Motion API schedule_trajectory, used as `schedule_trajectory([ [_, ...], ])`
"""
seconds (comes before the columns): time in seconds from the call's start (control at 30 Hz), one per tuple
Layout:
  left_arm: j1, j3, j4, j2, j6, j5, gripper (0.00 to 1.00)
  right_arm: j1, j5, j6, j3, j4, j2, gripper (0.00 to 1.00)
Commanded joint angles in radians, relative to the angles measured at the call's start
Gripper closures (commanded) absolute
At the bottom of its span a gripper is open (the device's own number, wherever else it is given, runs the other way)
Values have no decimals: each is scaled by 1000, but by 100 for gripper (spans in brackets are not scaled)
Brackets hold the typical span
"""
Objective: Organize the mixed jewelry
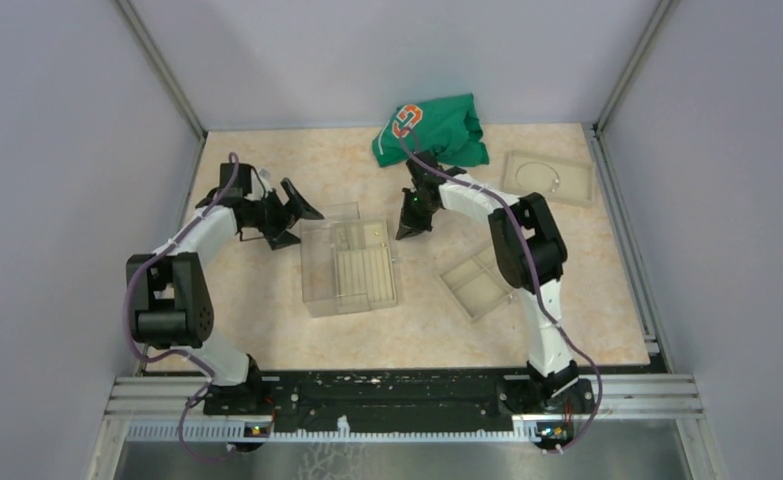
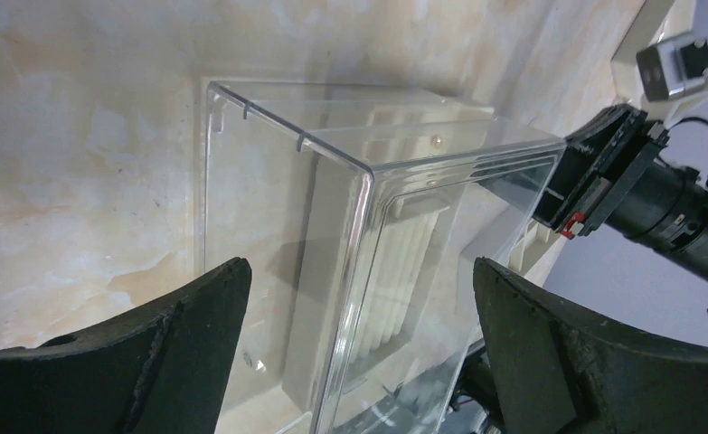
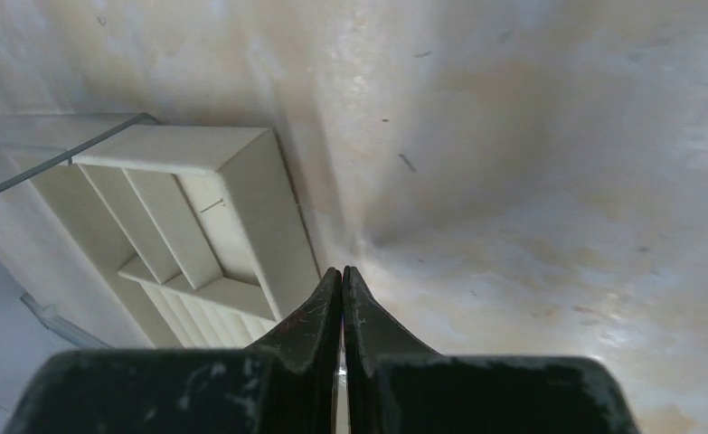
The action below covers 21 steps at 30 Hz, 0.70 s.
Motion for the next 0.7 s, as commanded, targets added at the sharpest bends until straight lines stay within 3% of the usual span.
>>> schedule_trajectory([
  [0.0,-47,9,-18,38,58,58,2,37,-84,7,105,12,61,100],
  [0.33,-127,32,9,80,9,79,2,92,-173,102,164,84,93,100],
  [0.67,-125,32,-17,38,-12,15,2,63,-70,49,70,36,-18,100],
])
